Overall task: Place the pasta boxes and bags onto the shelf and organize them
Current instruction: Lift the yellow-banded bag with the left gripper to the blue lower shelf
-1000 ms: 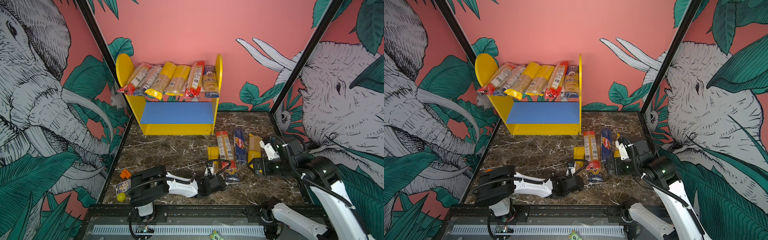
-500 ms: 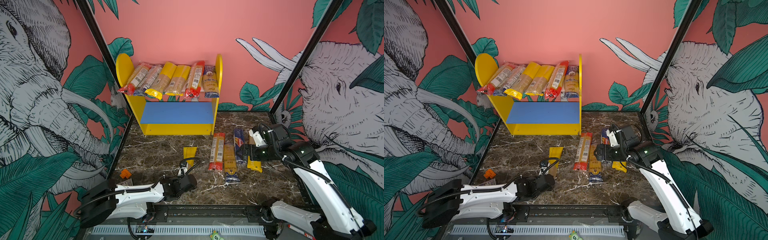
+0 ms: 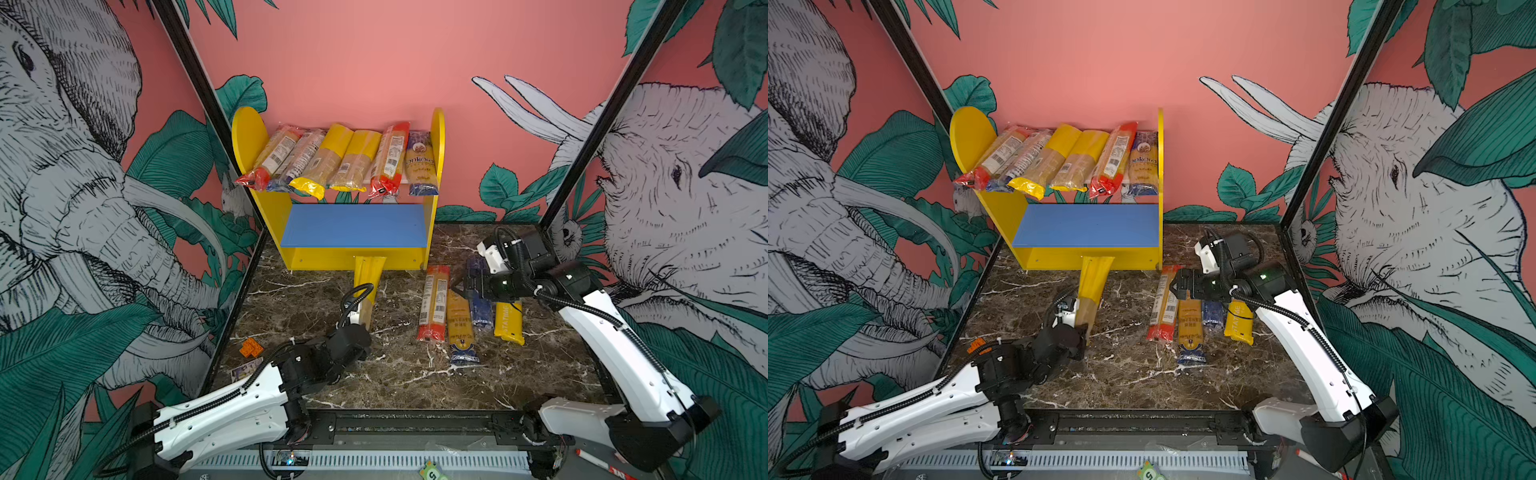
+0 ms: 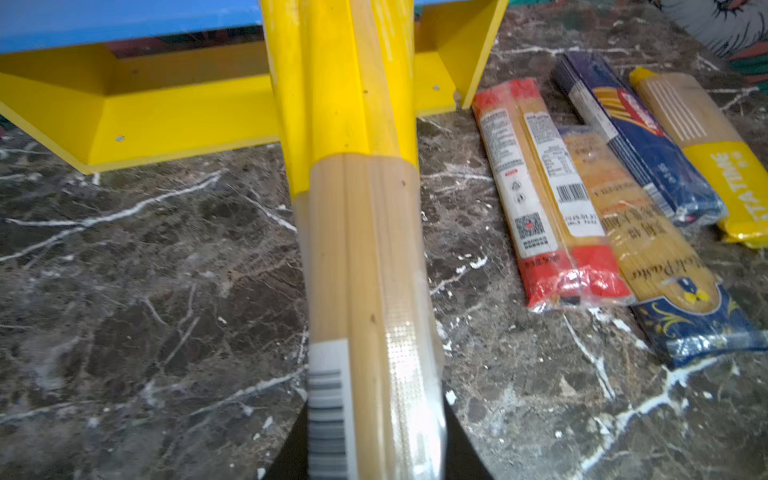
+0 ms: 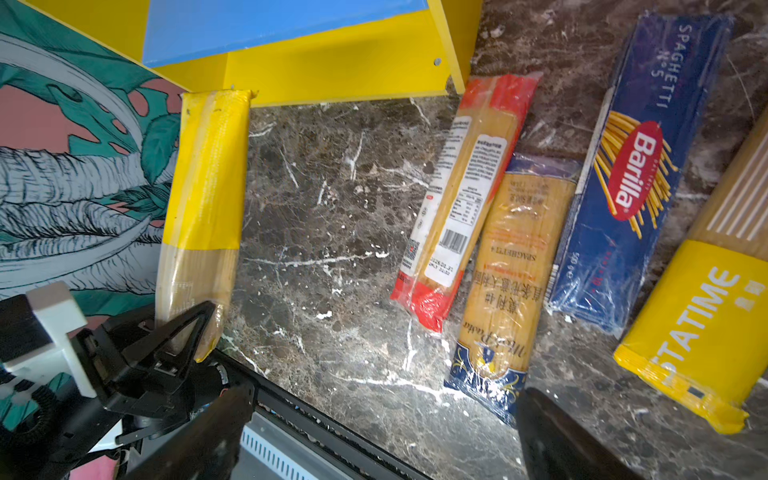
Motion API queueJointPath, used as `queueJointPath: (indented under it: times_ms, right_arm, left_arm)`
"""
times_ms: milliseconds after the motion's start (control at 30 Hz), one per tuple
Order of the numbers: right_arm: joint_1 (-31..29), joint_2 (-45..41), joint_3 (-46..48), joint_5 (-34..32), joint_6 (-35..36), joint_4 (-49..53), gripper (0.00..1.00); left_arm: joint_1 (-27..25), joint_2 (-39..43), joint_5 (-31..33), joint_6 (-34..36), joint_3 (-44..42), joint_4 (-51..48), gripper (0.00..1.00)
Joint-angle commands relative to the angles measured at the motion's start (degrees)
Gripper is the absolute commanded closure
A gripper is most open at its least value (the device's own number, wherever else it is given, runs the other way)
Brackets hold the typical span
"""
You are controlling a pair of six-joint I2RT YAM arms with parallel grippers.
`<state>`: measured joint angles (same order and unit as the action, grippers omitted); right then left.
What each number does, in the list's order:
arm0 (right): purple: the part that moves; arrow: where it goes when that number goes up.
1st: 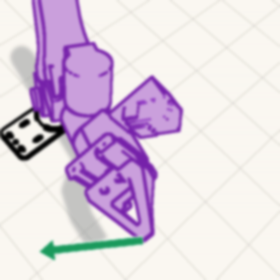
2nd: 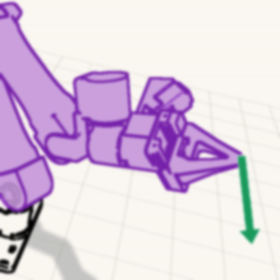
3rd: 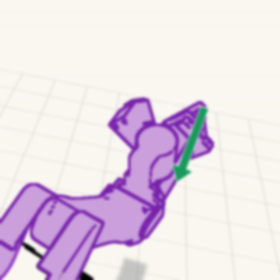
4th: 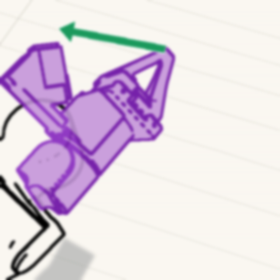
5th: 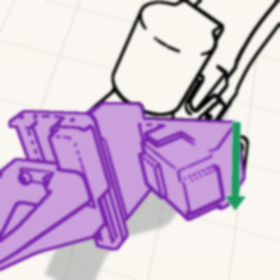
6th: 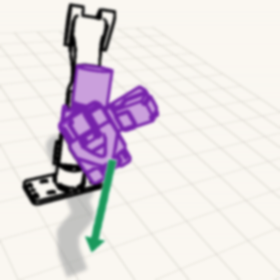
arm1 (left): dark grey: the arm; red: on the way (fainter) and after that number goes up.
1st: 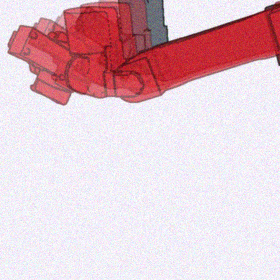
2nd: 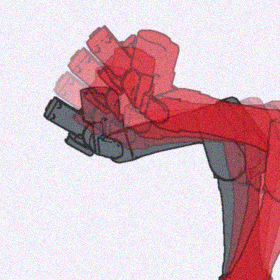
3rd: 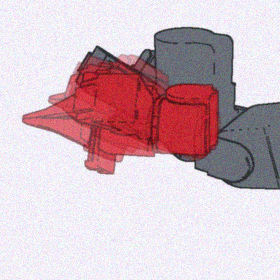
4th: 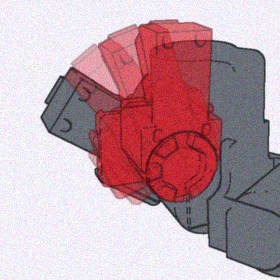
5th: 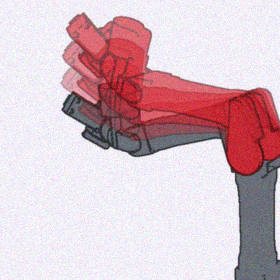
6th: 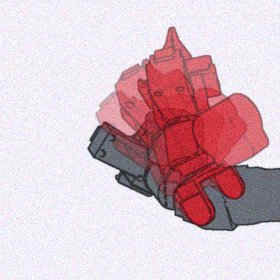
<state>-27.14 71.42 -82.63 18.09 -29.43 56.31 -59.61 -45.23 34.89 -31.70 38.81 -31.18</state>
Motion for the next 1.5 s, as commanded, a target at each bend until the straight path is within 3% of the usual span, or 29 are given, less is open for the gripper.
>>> queueJointPath:
  times_ms: [0,267,433,633,900,1233,1467]
  right_arm:
    - [-0.2,1.4,-2.2,1.9,-0.2,-4.2,0.01]
    - [-0.3,5.9,-7.0,1.5,-0.4,-5.7,0.01]
    - [-0.3,7.9,-9.3,0.3,-1.3,-6.2,0.01]
    - [-0.4,9.9,-12.2,-2.5,-1.8,-4.9,0.01]
    - [-0.3,13.9,-17.3,-5.2,-2.8,-2.2,0.01]
    - [-0.3,19.4,-23.9,-7.6,-5.1,-0.5,0.01]
    - [-0.7,23.4,-28.1,-9.0,-6.4,0.2,0.01]
  left_arm:
    - [6.6,1.7,2.1,7.7,4.8,2.4,1.0]
    - [27.5,-7.7,-15.2,19.6,11.7,10.5,1.0]
    - [39.8,-15.0,-27.1,22.3,15.8,17.9,1.0]
    - [48.6,-24.6,-34.4,24.8,21.4,23.3,1.0]
    - [56.1,-37.3,-41.9,27.4,28.1,30.0,1.0]
    - [61.8,-51.0,-48.8,32.1,41.3,27.2,1.0]
    - [62.7,-53.5,-48.7,35.0,44.9,22.6,1.0]
